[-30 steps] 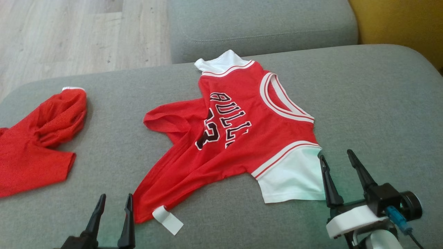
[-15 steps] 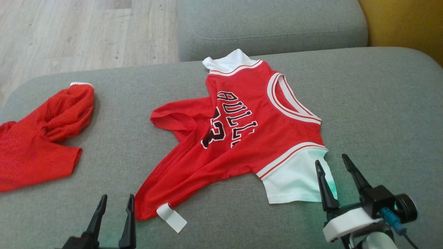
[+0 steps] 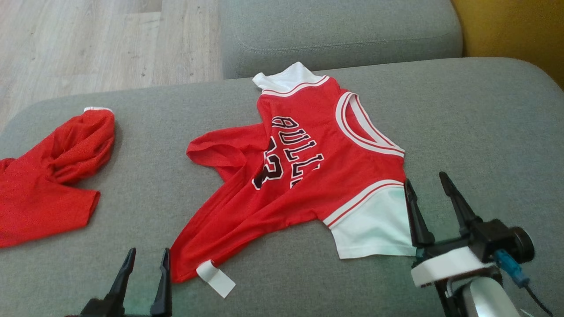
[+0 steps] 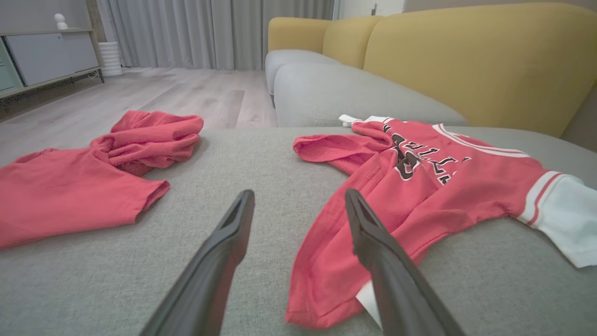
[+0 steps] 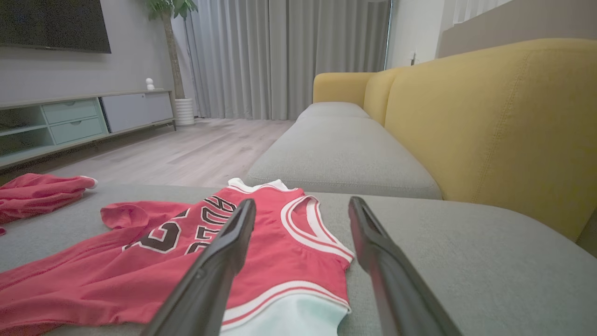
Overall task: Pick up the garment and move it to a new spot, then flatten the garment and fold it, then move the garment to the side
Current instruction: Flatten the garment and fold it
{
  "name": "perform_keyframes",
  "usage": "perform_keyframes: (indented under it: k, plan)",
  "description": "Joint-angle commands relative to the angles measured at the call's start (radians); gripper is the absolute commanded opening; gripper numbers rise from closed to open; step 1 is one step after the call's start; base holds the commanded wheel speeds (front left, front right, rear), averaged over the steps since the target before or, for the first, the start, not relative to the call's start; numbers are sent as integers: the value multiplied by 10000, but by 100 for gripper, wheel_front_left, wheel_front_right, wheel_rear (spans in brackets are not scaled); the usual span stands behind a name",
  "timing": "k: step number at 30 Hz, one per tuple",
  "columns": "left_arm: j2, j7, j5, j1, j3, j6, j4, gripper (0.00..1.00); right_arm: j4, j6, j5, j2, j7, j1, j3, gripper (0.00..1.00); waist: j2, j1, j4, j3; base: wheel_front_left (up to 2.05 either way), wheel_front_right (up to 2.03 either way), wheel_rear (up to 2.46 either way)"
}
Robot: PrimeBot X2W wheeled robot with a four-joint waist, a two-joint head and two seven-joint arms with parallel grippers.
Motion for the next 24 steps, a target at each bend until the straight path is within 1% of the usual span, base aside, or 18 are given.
perform_keyframes:
  k: [1,4,8,10,12,14,18,24]
  plan:
    - [88,150,61,-397,350,144,-334,100,-365,77,-69,-31,-65,-460,255,100,0,0,-8,0,0,0,0]
    - [161,1179,50,-414,192,163,-595,100,-418,77,-266,-58,340,-542,327,100,0,0,-41,94,0,0,0]
    - [192,2538,-140,-298,39,158,-1184,100,-396,77,-352,-124,1638,-428,446,100,0,0,-88,308,0,0,0]
    - [175,3193,-317,-141,-15,154,-1518,100,-245,77,-608,-256,2355,-290,576,100,0,0,-100,422,0,0,0]
    - [188,3759,-472,13,-91,137,-1863,100,-20,77,-1008,-329,3052,-152,444,100,0,0,-106,558,0,0,0]
    - [233,4278,-618,168,-172,116,-2159,100,116,77,-1188,-281,3474,-96,271,100,0,0,-115,688,0,0,0]
    - [335,5013,-879,376,-269,87,-2748,100,363,77,-1183,-148,4141,25,34,100,0,0,-97,909,0,0,0]
    - [458,5546,-1034,482,-224,165,-3119,100,579,77,-941,-71,4335,-33,142,100,0,0,-88,1095,0,0,0]
